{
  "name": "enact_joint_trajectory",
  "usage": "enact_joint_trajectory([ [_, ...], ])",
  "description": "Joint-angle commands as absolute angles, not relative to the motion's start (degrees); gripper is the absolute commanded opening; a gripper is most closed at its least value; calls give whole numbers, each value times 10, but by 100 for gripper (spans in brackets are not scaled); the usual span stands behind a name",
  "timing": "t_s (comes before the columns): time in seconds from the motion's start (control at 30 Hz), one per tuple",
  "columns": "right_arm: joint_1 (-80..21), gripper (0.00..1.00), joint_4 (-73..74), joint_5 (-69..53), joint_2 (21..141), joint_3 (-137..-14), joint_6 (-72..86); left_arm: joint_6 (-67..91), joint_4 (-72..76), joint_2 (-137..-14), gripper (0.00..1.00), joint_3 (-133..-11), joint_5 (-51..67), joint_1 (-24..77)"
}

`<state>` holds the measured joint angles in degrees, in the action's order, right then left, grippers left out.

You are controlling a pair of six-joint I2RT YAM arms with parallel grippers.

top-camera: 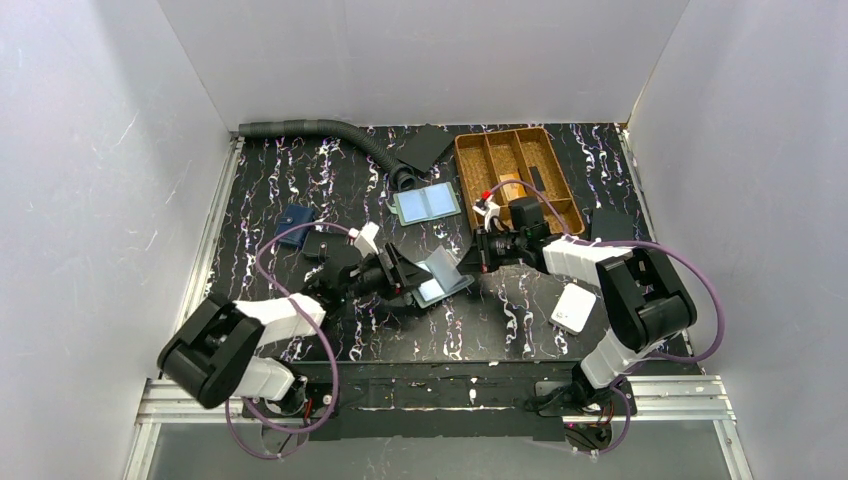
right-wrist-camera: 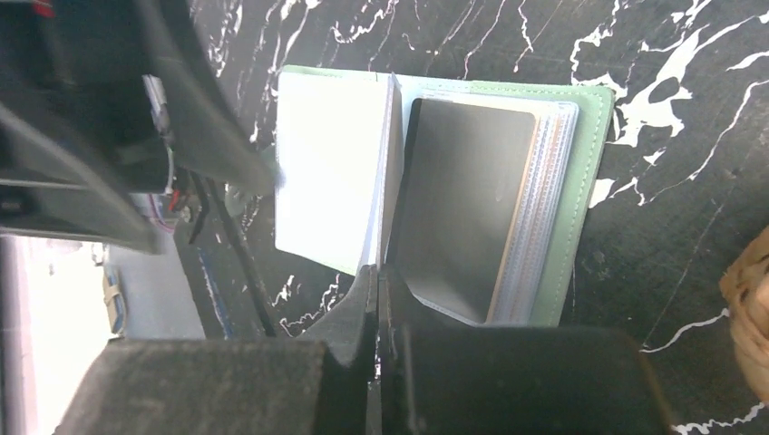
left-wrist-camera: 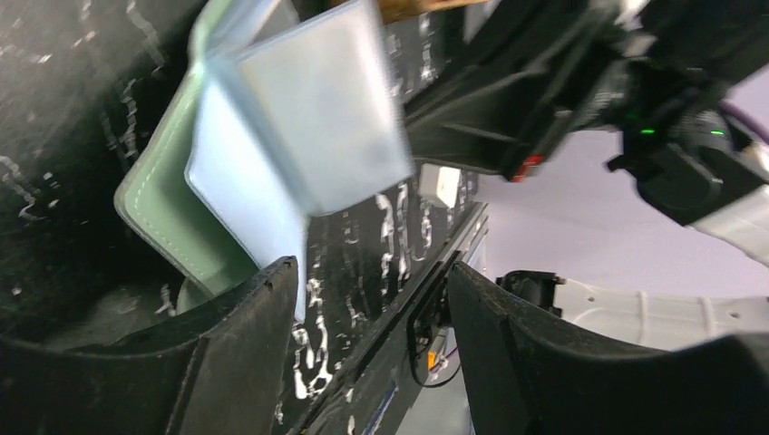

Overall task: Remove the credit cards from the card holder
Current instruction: Remove the credit card from the card holder.

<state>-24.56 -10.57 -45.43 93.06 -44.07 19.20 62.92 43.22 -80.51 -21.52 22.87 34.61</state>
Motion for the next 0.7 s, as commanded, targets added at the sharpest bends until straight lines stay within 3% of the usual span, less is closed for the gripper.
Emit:
enact_joint_trajectory([
  [0.0, -273, 1, -62, -422, 917, -473, 108, 593, 424, -719, 61, -212, 209, 341],
  [0.17, -342, 1, -5, -354, 909, -498, 36, 586, 393, -706, 61, -253, 219, 341],
  [0.4, -391, 2, 35, -303, 919, -518, -17, 614, 404, -786, 57, -267, 221, 341],
  [0.67, -414, 12, 40, -300, 926, -523, -31, 631, 447, -801, 55, -240, 222, 341],
])
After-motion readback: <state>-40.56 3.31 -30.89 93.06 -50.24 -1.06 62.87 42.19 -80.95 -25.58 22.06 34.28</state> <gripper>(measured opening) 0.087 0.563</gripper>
